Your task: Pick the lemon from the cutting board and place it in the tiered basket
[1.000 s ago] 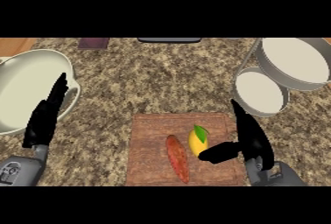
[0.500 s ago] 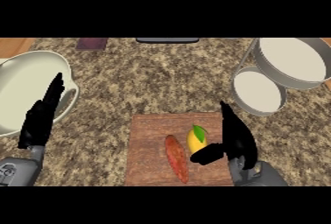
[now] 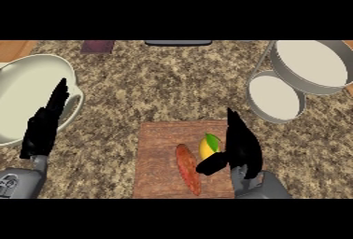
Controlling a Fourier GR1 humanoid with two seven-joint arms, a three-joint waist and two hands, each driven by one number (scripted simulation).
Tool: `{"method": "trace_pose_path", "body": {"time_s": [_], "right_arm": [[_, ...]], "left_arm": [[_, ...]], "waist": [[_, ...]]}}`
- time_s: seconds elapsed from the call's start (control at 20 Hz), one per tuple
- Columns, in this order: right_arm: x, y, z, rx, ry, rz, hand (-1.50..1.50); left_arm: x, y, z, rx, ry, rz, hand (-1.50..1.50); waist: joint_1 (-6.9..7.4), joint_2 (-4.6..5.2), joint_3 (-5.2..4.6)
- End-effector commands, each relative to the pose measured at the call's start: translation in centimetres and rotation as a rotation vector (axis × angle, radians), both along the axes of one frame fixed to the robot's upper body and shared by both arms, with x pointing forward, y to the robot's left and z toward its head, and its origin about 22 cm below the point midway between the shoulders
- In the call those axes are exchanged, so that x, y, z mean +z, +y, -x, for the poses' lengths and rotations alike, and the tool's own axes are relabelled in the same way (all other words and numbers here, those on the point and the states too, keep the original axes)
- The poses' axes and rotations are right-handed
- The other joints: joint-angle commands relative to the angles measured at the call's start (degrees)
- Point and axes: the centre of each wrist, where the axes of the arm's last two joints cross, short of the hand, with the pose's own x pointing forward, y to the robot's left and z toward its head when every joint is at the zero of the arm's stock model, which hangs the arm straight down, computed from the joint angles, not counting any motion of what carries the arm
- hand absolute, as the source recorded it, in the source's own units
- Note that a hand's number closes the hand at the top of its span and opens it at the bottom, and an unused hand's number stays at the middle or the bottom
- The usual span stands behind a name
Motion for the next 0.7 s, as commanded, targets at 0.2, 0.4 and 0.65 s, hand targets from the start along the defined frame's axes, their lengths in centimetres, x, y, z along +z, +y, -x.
{"method": "trace_pose_path", "body": {"time_s": [0.2, 0.4, 0.65], "right_arm": [[0.3, 1.6, -0.8, -0.151, 0.183, 0.053, -1.50], [-1.6, 0.5, -0.9, -0.159, 0.203, 0.055, -1.50], [-1.8, 1.4, -0.9, -0.166, 0.208, 0.033, -1.50]], "left_arm": [[0.3, 1.0, 0.5, -0.009, 0.008, -0.001, 0.00], [0.1, -0.3, -0.6, 0.004, -0.001, -0.006, 0.00], [0.1, -0.2, 0.2, -0.017, 0.010, -0.006, 0.00]], "waist": [[0.42, -0.06, 0.04], [-0.06, 0.12, 0.08], [0.45, 0.09, 0.09]]}}
